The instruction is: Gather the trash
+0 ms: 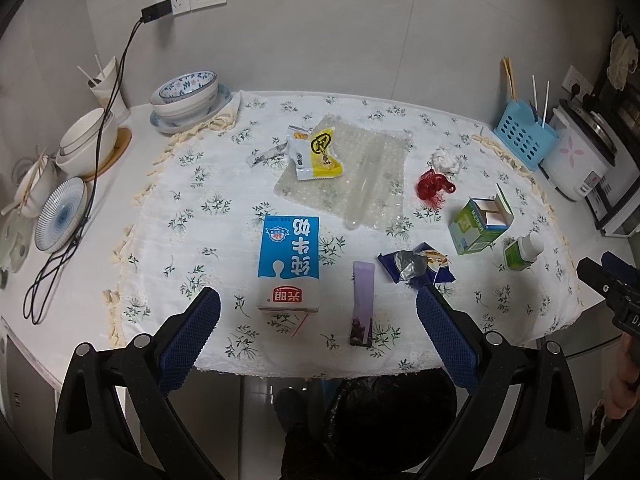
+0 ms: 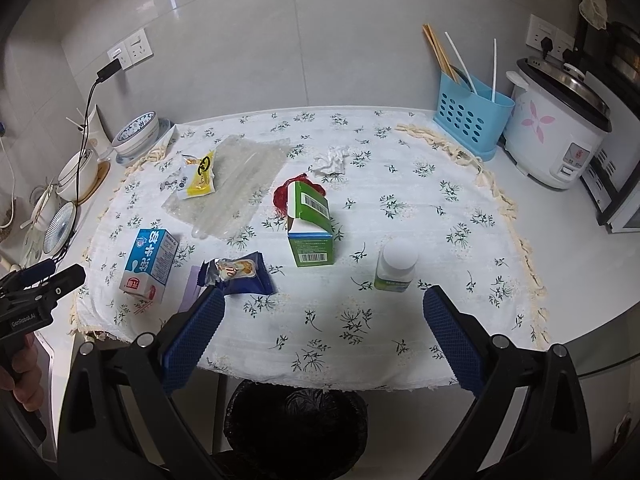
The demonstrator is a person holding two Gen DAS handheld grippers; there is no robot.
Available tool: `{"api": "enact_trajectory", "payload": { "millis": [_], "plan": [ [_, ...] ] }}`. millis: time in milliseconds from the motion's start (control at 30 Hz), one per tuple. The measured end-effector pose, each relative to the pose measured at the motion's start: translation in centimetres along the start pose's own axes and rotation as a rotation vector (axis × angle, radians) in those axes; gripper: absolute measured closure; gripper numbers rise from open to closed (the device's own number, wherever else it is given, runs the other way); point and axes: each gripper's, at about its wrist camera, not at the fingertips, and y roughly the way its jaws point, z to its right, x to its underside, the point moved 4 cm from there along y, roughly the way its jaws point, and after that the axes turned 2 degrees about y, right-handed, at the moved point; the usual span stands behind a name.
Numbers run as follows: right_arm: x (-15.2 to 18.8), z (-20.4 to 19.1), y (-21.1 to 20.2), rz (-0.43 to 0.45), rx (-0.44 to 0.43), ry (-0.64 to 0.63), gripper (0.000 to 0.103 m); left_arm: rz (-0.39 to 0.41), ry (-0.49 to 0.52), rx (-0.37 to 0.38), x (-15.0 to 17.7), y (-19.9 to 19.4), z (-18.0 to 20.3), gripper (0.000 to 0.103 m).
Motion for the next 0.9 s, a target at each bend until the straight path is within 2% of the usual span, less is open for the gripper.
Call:
{"api": "enact_trajectory", "payload": {
  "millis": [900],
  "plan": [
    [-0.28,0.65,-0.33,0.009,-0.001,0.008,0.007,-0.009,0.011,0.017,-0.27,0.16,1.01,0.007]
  ]
}}
